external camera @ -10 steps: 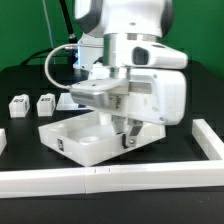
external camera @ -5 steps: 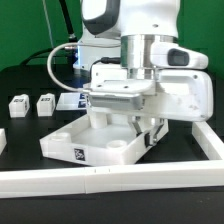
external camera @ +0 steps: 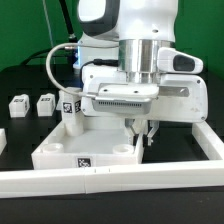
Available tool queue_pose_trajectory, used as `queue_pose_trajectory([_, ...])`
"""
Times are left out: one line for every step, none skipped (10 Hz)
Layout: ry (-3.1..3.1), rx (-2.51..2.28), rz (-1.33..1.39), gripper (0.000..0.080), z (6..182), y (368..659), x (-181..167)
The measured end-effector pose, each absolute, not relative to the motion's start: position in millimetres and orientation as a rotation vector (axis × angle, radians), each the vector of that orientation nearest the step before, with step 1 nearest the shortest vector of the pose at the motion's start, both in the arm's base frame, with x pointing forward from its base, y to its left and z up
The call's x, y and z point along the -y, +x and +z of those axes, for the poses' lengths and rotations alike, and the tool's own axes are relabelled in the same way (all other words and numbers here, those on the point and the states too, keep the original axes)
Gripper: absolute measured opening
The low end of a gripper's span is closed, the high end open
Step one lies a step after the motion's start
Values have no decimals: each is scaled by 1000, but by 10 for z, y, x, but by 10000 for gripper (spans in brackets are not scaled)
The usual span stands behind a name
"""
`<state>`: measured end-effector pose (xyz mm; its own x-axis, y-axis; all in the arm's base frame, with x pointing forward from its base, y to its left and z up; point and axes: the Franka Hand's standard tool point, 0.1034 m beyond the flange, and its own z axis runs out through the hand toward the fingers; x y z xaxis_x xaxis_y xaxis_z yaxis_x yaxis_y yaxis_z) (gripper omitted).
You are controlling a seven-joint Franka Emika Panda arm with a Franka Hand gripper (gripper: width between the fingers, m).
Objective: Assemble square table
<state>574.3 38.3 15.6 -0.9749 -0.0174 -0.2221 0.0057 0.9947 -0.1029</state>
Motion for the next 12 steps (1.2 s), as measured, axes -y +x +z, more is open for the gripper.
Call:
queue_pose_trajectory([-185,-2957,-185,60,154,5742,-424])
queue_pose_trajectory([-125,-2992,-146,61,199,5758,-548])
queue_pose_trajectory([-115,-2994,-128,60,175,5723,-541])
queue_pose_trajectory([-105,-3002,-134,60,152,5703,-499])
queue_pose_trajectory([-104,-3003,-133,60,145,5699,-501])
queue_pose_trajectory([-103,-3005,-133,60,137,5693,-499])
queue_pose_trajectory([-89,-3007,-131,60,121,5684,-510])
queue_pose_trajectory([-10,-3011,-113,60,94,5677,-656])
queue_pose_trajectory([19,-3025,-122,59,93,5691,-861])
queue_pose_trajectory([15,-3038,-140,59,129,5745,-1041])
queue_pose_trajectory([7,-3046,-144,59,143,5776,-1131])
queue_pose_trajectory([1,-3060,-157,59,128,5779,-1173])
